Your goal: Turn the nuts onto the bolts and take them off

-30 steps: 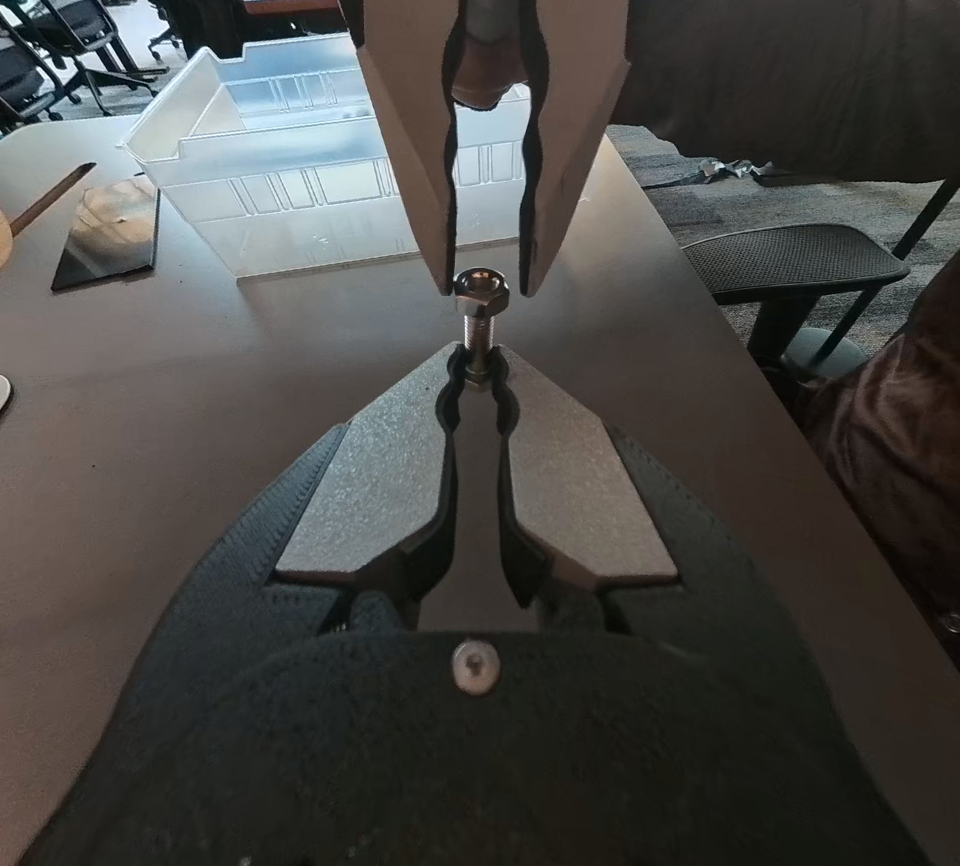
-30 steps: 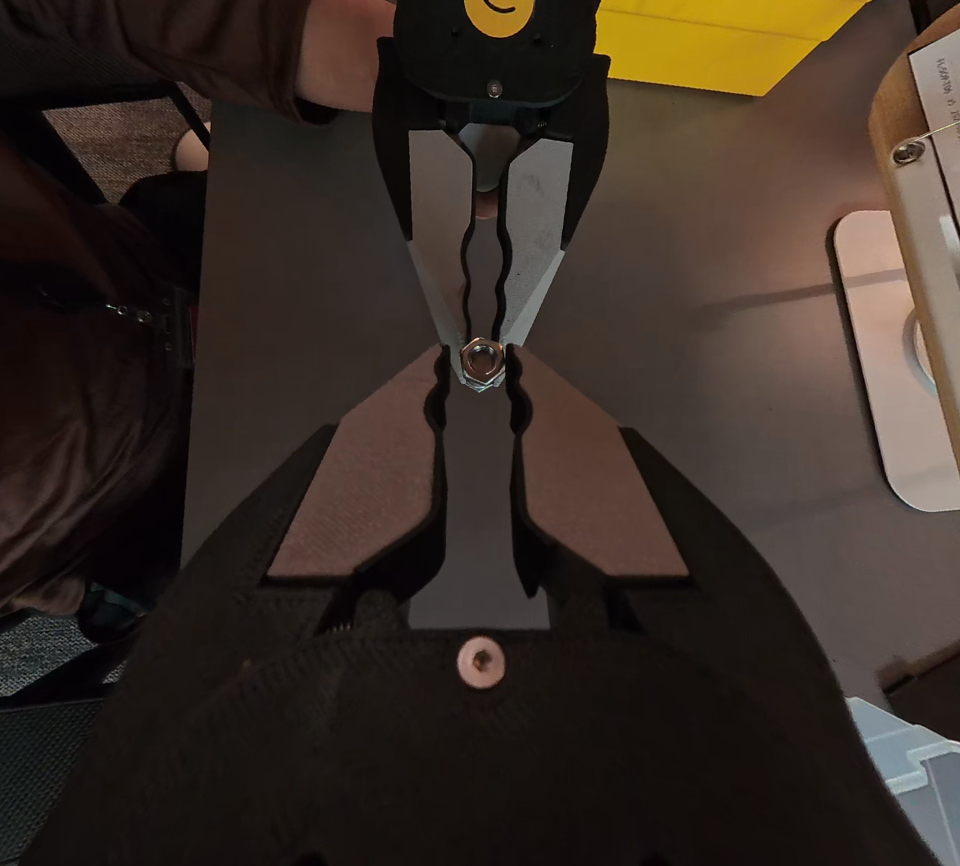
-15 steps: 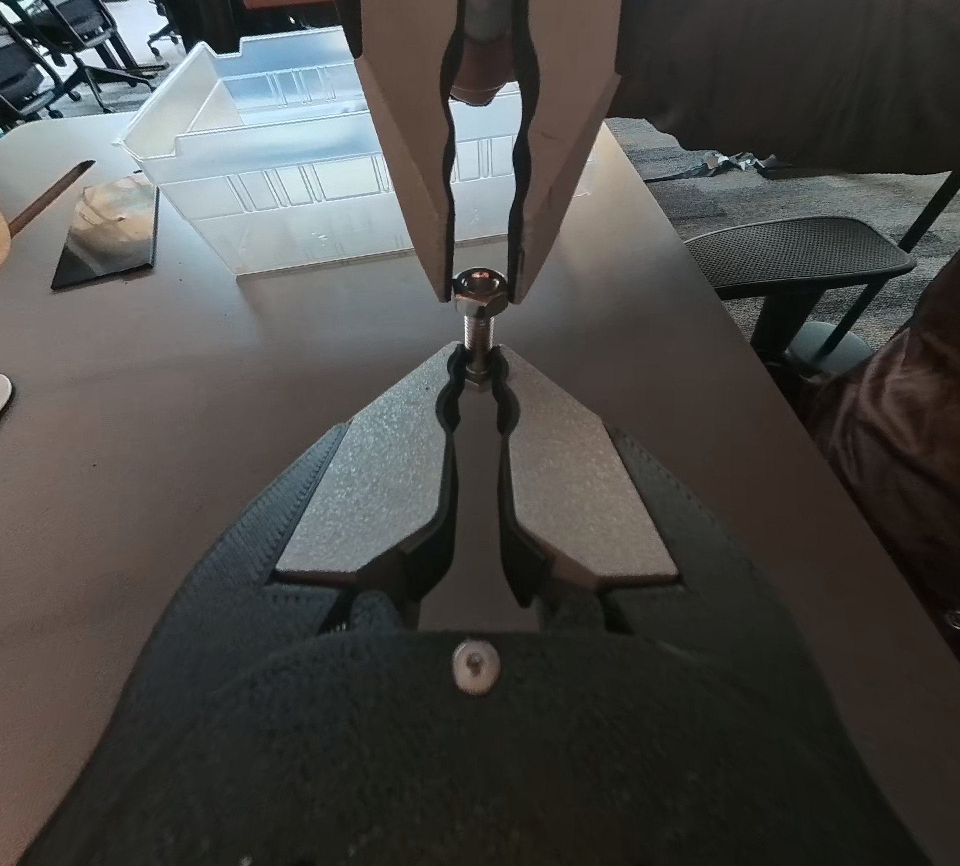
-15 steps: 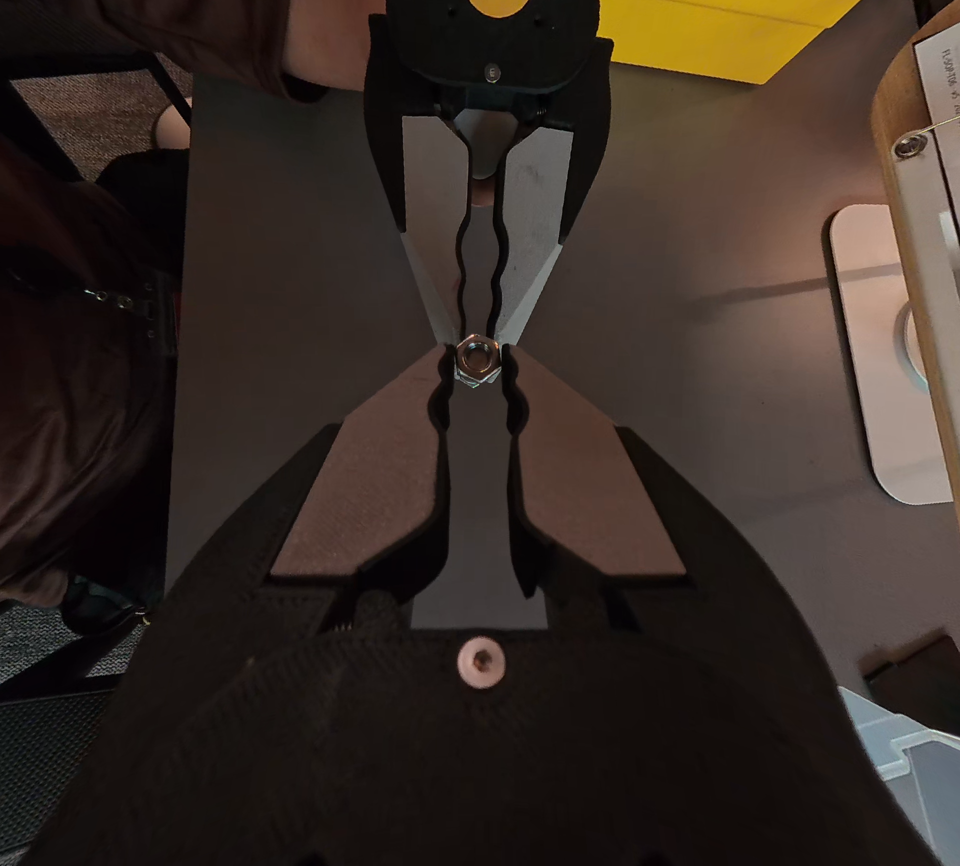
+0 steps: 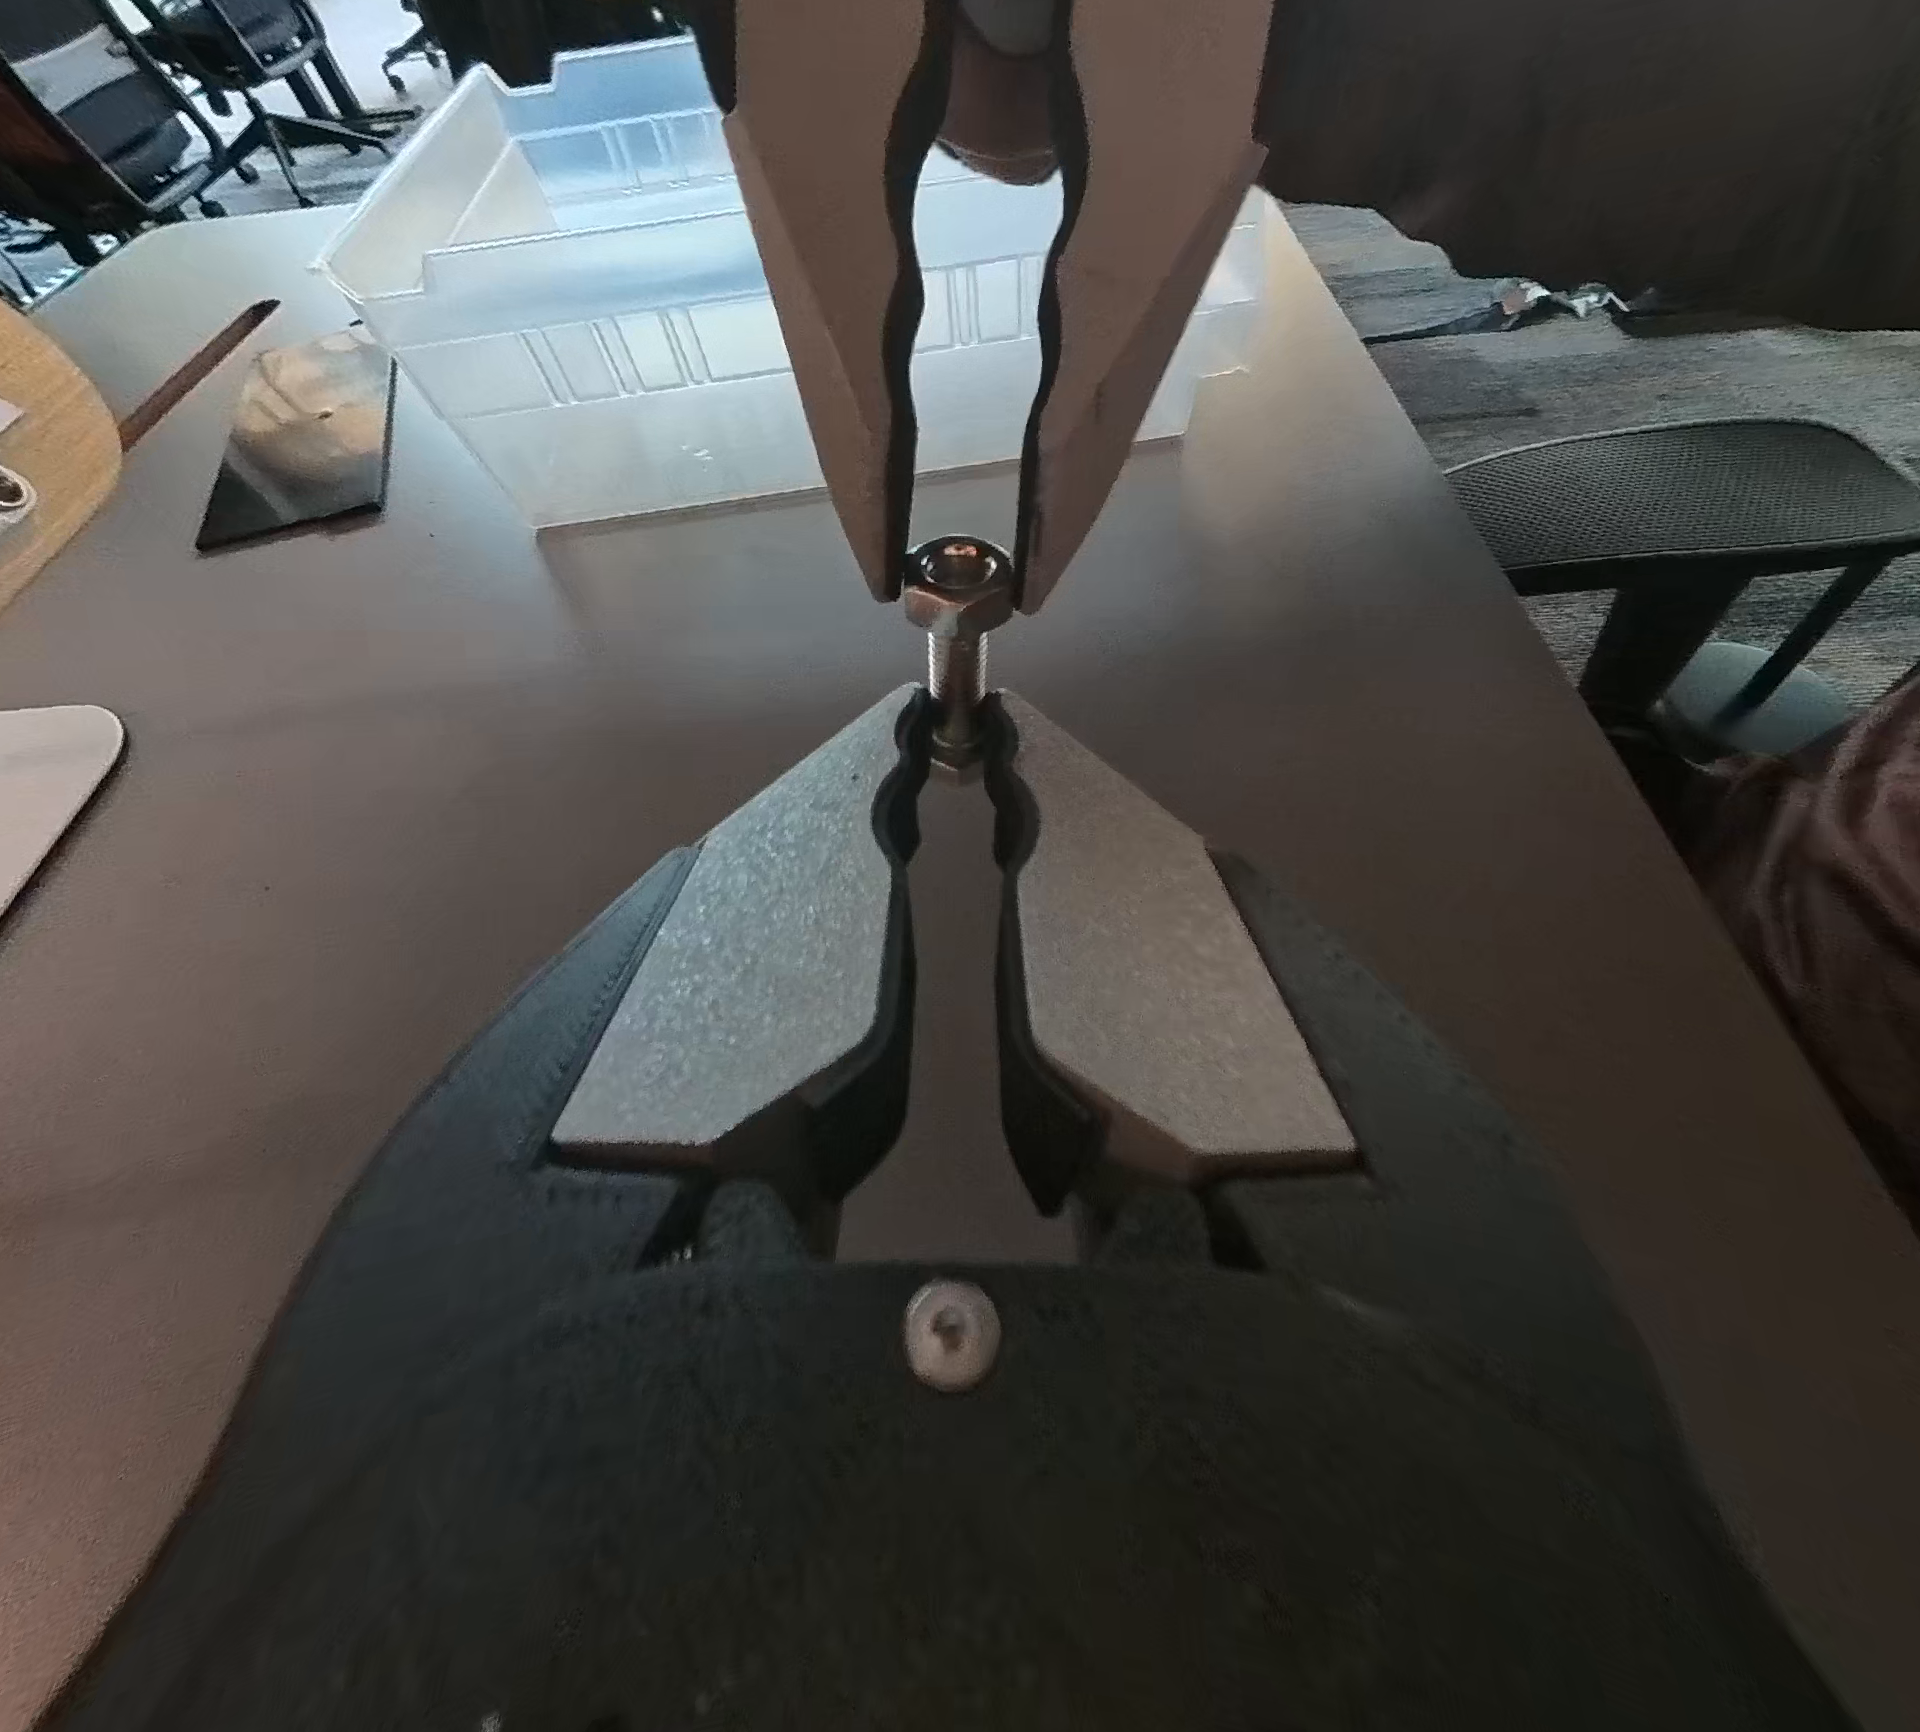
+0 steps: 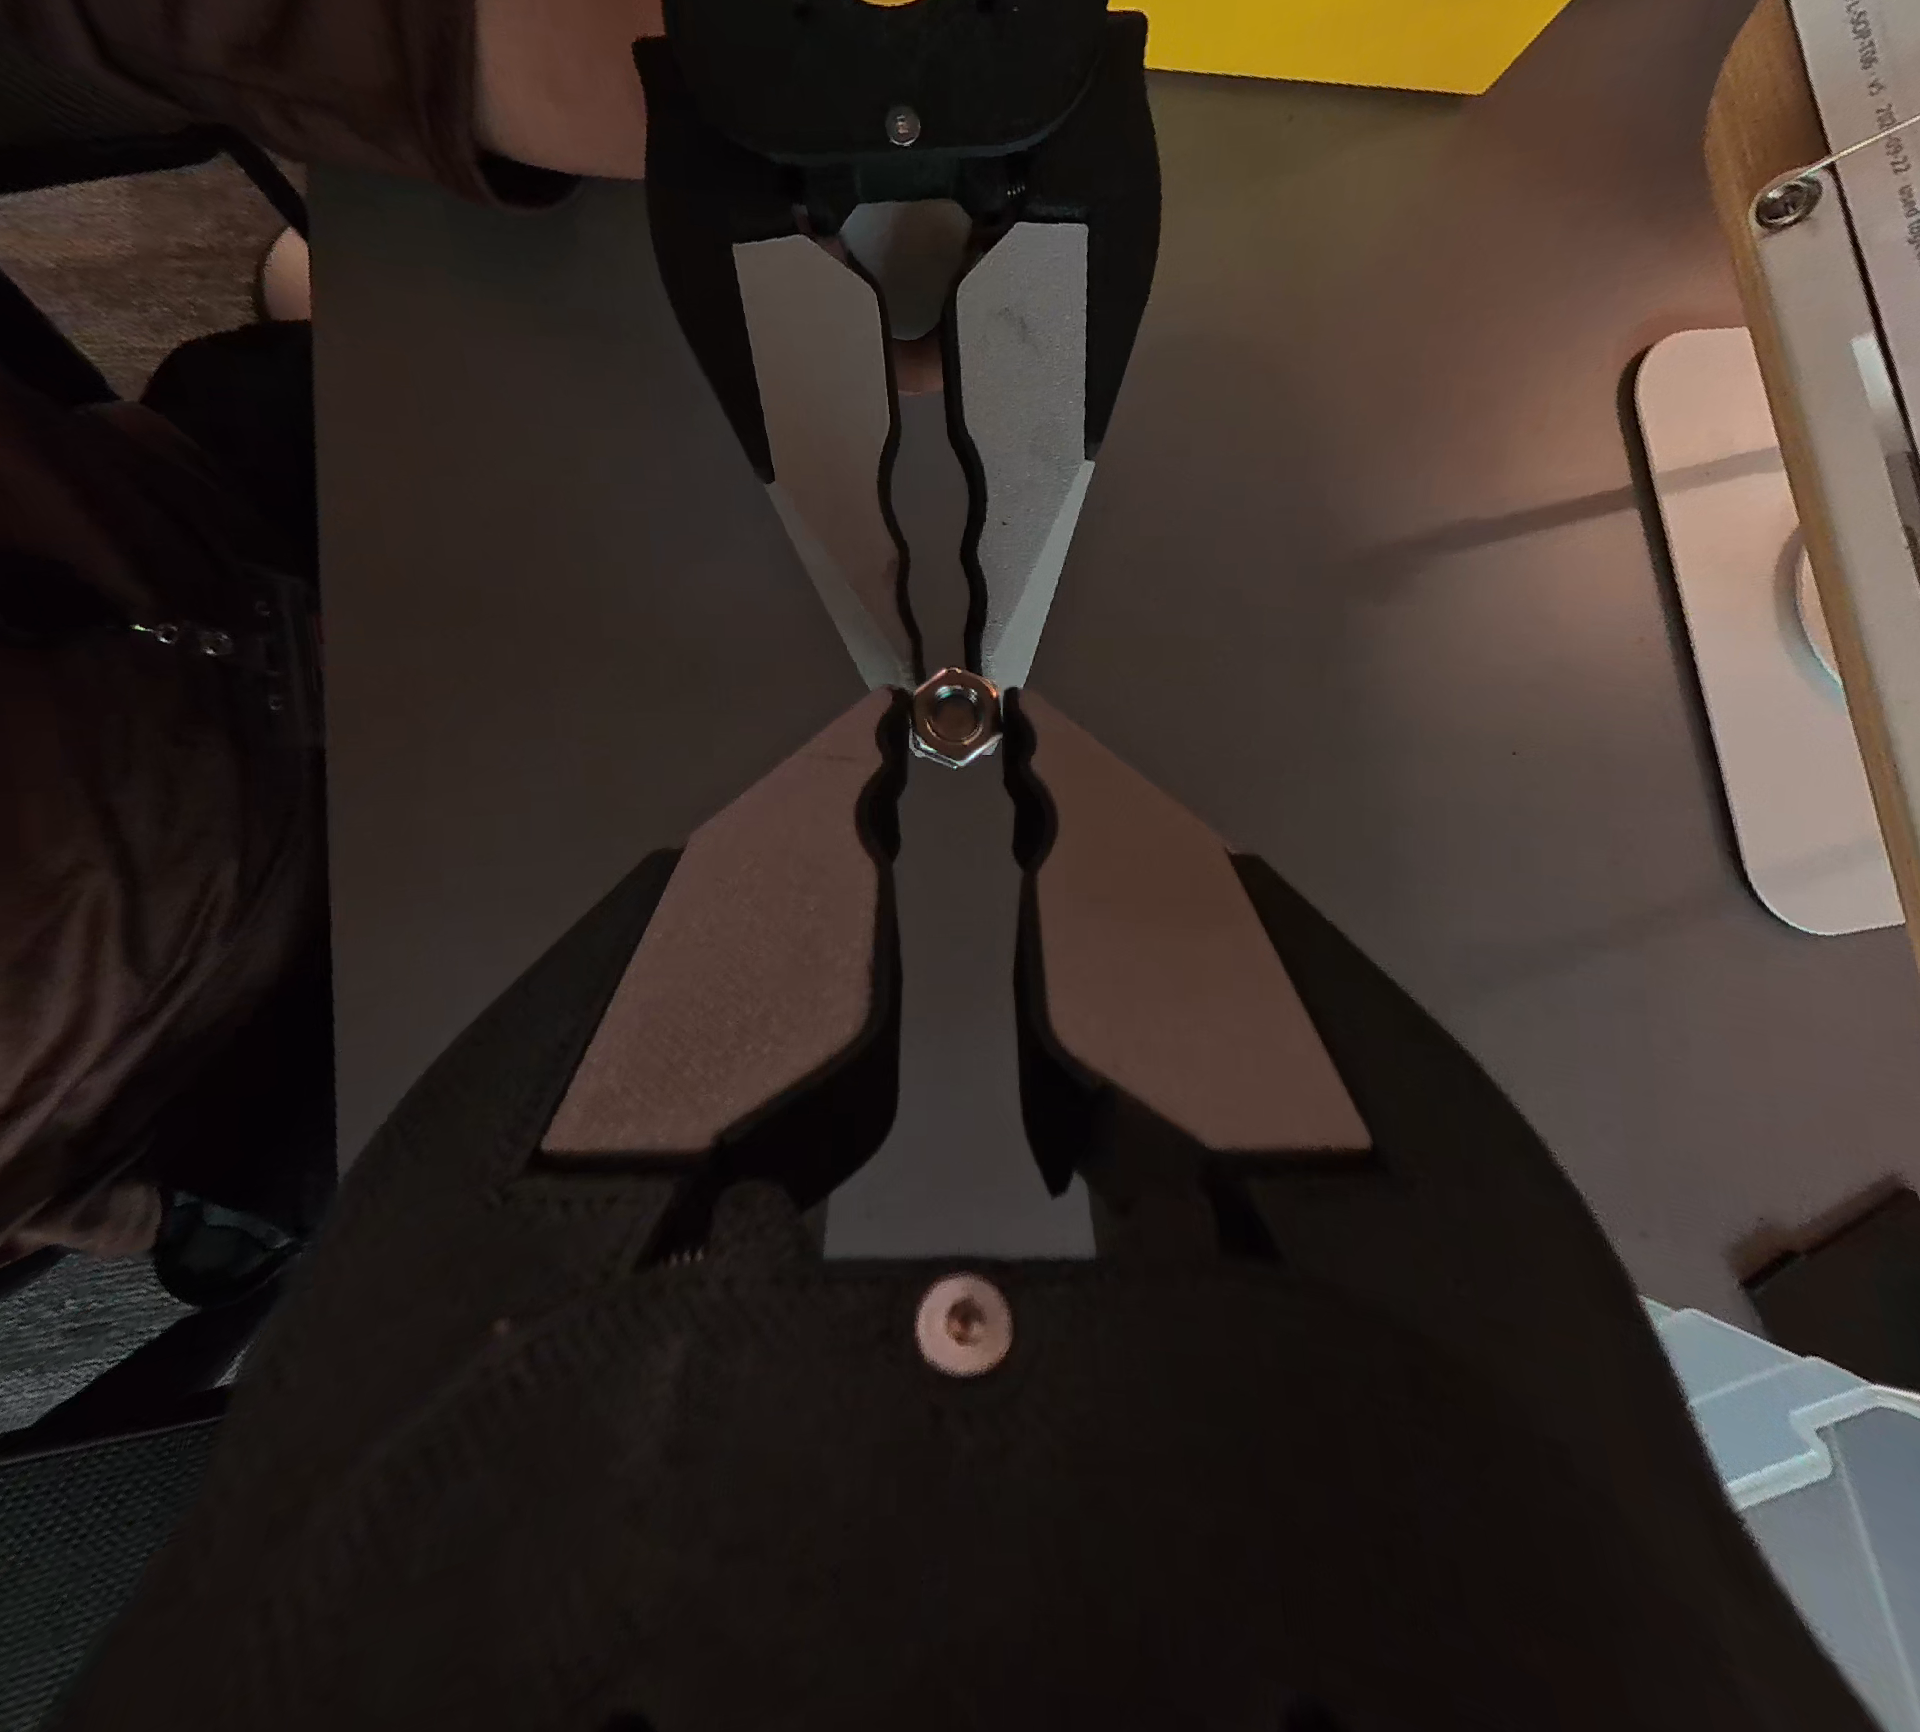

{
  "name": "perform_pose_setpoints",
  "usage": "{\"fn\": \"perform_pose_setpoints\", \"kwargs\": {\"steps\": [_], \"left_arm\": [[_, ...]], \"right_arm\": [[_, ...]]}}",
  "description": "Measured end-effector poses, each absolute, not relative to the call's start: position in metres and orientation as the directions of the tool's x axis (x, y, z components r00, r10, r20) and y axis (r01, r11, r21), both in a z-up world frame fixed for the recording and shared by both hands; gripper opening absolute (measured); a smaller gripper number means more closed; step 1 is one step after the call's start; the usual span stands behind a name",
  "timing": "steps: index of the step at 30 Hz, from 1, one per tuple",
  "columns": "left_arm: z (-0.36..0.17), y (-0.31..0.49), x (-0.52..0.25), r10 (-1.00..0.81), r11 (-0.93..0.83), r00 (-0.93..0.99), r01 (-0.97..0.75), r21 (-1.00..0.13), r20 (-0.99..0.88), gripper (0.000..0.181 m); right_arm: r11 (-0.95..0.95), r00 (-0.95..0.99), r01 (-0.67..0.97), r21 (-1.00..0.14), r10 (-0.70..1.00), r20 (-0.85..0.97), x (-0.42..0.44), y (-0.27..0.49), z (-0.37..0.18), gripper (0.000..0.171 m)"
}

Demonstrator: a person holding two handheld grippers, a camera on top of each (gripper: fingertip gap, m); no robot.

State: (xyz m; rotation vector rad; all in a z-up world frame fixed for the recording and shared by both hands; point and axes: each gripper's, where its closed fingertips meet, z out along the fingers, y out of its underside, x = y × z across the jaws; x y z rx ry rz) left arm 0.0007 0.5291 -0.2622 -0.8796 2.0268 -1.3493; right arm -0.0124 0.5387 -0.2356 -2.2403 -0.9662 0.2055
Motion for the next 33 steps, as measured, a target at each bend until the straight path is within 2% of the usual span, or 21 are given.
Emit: {"fn": "perform_pose_setpoints", "kwargs": {"steps": [33], "left_arm": [[-0.264, 0.548, 0.016, -0.865, 0.219, -0.500, -0.275, -0.936, -0.056, 0.008]], "right_arm": [[-0.641, 0.833, 0.459, -0.616, 0.552, 0.046, 0.005, 0.559, -0.238, 0.014]]}}
